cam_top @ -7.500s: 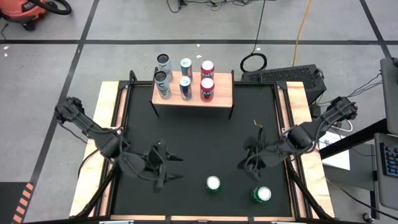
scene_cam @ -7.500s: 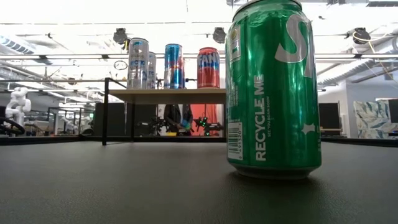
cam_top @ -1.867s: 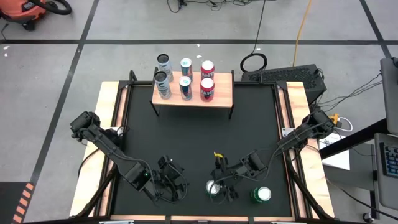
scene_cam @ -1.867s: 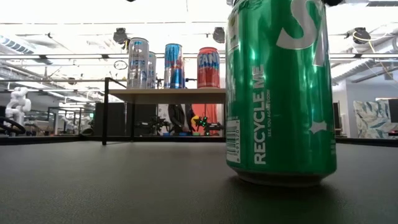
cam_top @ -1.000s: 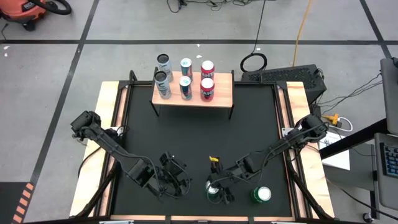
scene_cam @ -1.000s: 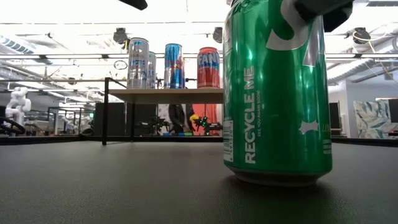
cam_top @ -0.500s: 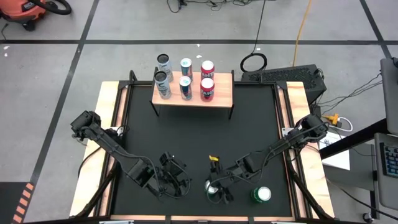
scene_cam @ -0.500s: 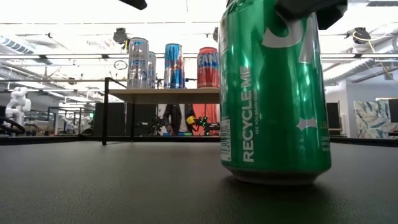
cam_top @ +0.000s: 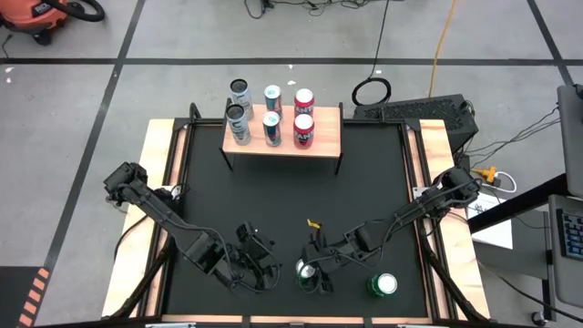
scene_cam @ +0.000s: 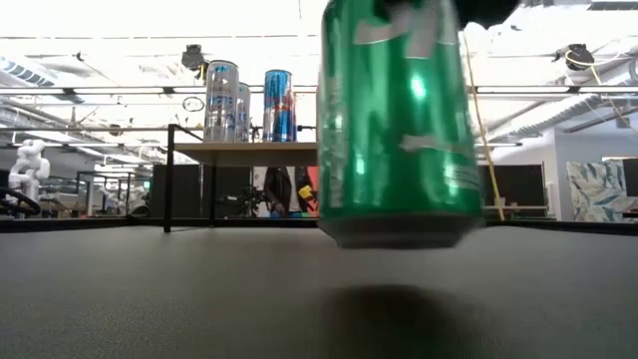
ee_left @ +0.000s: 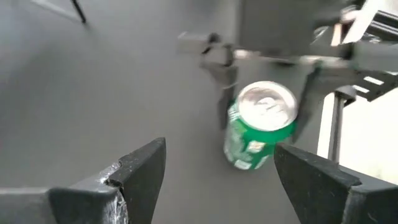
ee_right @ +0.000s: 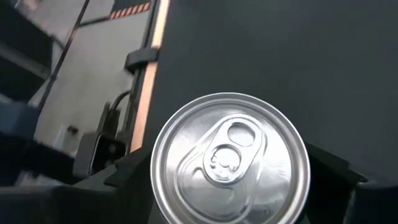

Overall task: Place canned beverage on shelf
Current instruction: Put the left green soda can on the shelf

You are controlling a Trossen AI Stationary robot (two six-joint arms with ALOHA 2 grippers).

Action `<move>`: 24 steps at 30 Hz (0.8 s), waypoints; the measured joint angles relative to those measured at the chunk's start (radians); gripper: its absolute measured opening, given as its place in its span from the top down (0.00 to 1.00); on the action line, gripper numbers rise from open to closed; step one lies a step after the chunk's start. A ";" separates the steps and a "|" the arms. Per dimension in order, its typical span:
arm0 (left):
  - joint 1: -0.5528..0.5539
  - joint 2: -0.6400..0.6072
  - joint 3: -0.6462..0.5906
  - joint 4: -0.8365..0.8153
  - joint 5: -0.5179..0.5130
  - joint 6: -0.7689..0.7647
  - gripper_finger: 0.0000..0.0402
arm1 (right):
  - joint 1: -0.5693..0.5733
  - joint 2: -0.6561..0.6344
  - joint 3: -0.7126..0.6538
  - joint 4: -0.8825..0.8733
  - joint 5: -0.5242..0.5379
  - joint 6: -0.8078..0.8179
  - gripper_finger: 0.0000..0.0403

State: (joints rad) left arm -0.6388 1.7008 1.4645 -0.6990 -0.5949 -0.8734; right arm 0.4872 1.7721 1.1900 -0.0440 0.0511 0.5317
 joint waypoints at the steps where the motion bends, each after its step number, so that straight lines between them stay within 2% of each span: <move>1: 0.000 0.000 0.016 -0.005 0.000 0.020 0.26 | -0.003 0.000 0.003 -0.003 0.007 0.017 0.29; 8: 0.005 -0.051 0.131 -0.141 -0.027 0.042 0.26 | -0.038 0.000 0.072 -0.133 0.004 0.112 0.29; 14: 0.006 -0.124 0.152 -0.198 -0.087 0.036 0.26 | -0.071 -0.002 0.134 -0.214 0.020 0.148 0.29; 20: -0.013 -0.125 0.150 -0.387 -0.145 -0.118 0.26 | -0.113 -0.002 0.191 -0.262 0.027 0.197 0.29; 24: -0.030 -0.123 0.150 -0.361 -0.142 -0.213 0.26 | -0.142 -0.003 0.235 -0.331 0.025 0.232 0.29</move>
State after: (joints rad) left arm -0.6685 1.5783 1.6146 -1.0596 -0.7370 -1.0861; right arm 0.3452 1.7695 1.4248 -0.3751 0.0762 0.7639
